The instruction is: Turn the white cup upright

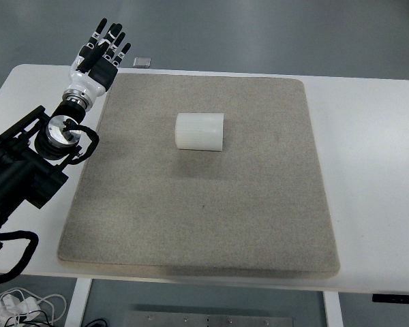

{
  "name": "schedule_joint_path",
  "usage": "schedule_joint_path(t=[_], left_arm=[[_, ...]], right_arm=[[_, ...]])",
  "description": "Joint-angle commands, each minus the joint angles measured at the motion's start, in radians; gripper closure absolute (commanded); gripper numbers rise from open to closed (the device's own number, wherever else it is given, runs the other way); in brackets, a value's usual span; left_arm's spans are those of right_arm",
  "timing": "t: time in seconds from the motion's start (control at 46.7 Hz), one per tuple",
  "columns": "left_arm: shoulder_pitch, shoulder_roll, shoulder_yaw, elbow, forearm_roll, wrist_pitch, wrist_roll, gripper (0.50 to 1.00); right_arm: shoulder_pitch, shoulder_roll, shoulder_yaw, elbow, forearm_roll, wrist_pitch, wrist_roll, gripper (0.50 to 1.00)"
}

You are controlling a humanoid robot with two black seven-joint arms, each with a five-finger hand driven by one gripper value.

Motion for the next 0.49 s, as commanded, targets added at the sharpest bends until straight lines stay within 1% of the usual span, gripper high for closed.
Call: schedule_joint_path(t=[0.0,0.257,0.364,0.471], left_arm=[[-0.001,-0.001,0.002,0.002,0.003,0.002,0.0,0.506],[-0.009,0.002,0.002,0.017,-0.009,-0.006,0.002,0.506],[-0.021,0.002,0.002,0.071,-0.011,-0.006,0.002,0.506],[-0.038,0.003,0.018,0.109,-0.005,-0.032,0.0,0.506]], right_arm=[[0.001,0.0,0.0,-0.001,0.0,0.0,0.0,0.548],[0.001,0.0,0.0,-0.001,0.0,0.0,0.0,0.548],[0.001,0.0,0.0,-0.001,0.0,0.0,0.0,0.548],[0.001,0.0,0.0,-0.001,0.0,0.0,0.0,0.548]])
